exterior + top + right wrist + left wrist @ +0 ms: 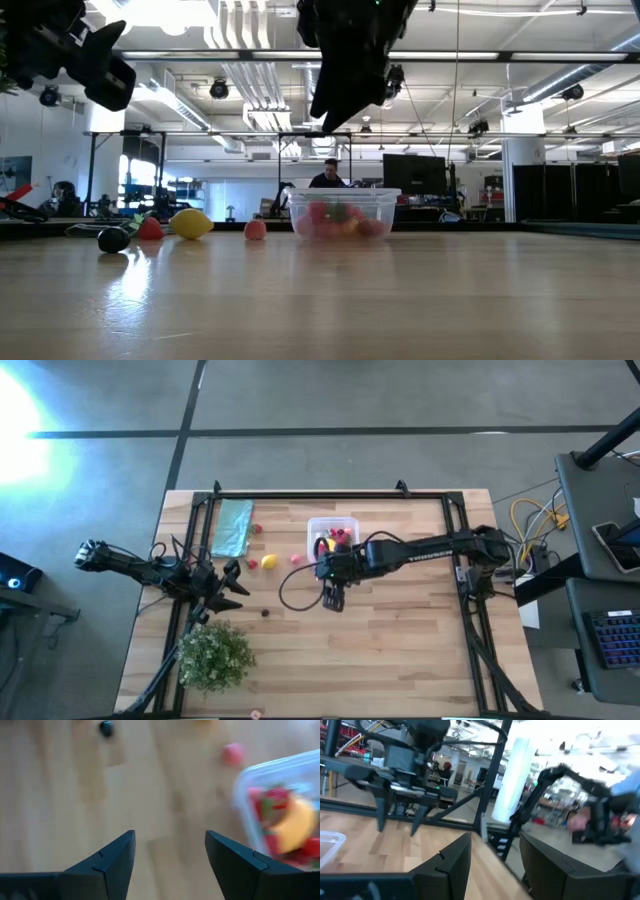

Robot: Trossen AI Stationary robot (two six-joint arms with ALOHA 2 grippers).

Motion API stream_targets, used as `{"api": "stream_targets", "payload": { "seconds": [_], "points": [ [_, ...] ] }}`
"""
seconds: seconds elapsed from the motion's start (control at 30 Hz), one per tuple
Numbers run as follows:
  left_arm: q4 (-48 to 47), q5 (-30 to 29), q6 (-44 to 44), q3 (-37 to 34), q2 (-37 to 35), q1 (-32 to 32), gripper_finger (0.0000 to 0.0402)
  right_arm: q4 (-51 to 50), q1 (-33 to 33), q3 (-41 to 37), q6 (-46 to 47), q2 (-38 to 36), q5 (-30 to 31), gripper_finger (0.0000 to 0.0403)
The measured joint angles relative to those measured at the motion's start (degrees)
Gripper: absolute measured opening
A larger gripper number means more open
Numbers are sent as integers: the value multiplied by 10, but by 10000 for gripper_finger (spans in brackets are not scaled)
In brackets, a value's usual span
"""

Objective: Pick and placing Produce into tupperware
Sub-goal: Put the pink peach into the transparent bin

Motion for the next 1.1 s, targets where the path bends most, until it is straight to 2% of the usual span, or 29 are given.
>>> {"api": "stream_targets", "payload": {
  "seconds": [0.1,0.33,0.6,0.7,0.8,0.87,0.93,1.1],
  "points": [
    [16,0,-32,0,-1,0,155,0,7,0,21,0,-44,228],
    [26,0,-34,0,-2,0,155,25,7,0,60,0,-143,228],
    [36,0,-52,0,-4,0,155,27,7,0,50,0,-146,228],
    [66,0,-157,0,-2,0,155,27,12,0,56,0,-146,228],
    [98,-1,-372,0,-3,0,155,30,24,0,57,0,-147,228],
    [123,-12,-470,0,-3,0,155,30,34,0,53,0,-149,228],
    [142,-35,-502,0,-2,0,155,30,42,0,49,0,-149,228],
    [152,-114,-496,0,-3,0,155,31,56,0,48,0,-146,228]
  ]
}}
